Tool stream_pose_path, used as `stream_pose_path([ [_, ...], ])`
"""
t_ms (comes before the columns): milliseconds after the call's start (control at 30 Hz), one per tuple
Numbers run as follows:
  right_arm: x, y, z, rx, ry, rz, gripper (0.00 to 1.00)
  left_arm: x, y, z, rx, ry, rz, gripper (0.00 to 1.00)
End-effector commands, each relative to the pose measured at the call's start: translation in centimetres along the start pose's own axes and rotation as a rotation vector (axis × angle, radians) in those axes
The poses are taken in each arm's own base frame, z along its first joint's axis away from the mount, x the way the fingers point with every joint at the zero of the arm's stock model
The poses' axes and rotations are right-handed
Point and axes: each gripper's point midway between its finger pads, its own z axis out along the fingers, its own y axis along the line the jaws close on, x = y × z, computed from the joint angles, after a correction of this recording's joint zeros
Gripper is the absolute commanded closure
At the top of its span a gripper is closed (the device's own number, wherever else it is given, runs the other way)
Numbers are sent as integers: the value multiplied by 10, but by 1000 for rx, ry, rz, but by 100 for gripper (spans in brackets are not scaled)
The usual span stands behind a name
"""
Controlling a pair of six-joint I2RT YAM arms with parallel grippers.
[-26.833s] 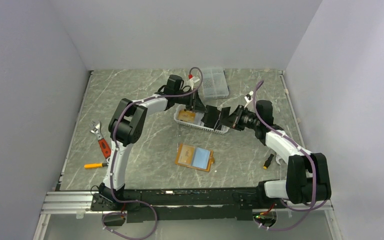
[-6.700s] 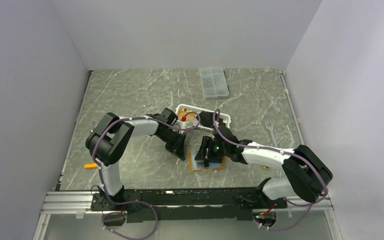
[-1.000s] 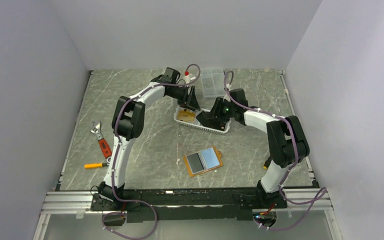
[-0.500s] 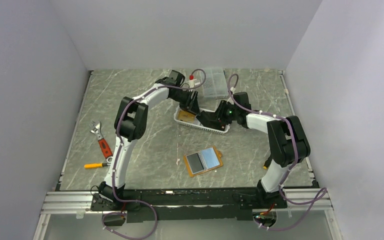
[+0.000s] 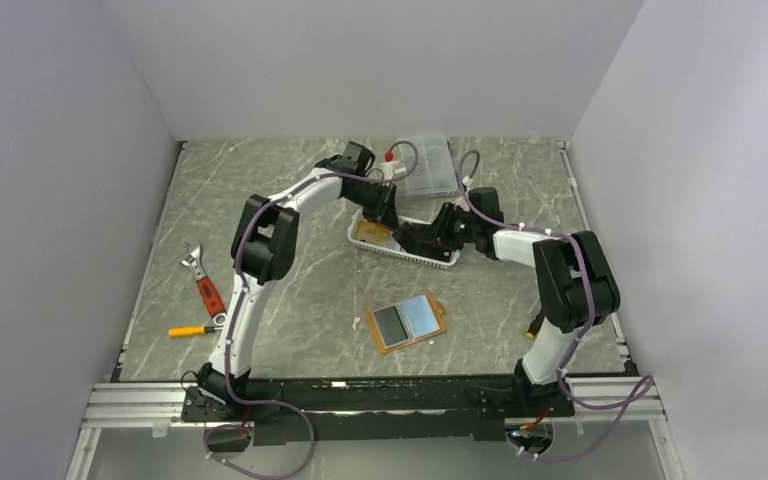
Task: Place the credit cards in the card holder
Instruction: Pick up the credit card from the storage box.
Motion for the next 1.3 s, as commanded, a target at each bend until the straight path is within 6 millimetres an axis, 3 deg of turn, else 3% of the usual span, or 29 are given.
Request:
stream_pose_path([
  [0, 3, -21, 1, 54, -9, 14, 71, -11, -17, -10, 14, -17, 65, 100],
  [167, 3, -20, -4, 34, -16, 37, 69, -16, -32, -21, 43, -41, 100, 100],
  [267, 1, -11, -9, -23, -14, 48, 61, -17, -43, -26, 69, -42, 104, 100],
  [433, -16, 24, -30, -210, -45, 10, 48, -19, -50, -35, 107, -55, 98, 100],
  [700, -41, 85, -75, -397, -82, -209, 46, -32, -83, -58, 209, -93, 125, 100],
  [900, -57, 100, -96, -385, -151, -365, 46, -38, -114, -80, 250, -130, 185, 100],
  [1167, -54, 110, -100, -440, -173, -452, 45, -40, -111, -97, 156, -143, 263, 100],
  [1267, -52, 117, -104, -477, -168, -465, 45, -36, -122, -103, 191, -135, 286, 100],
])
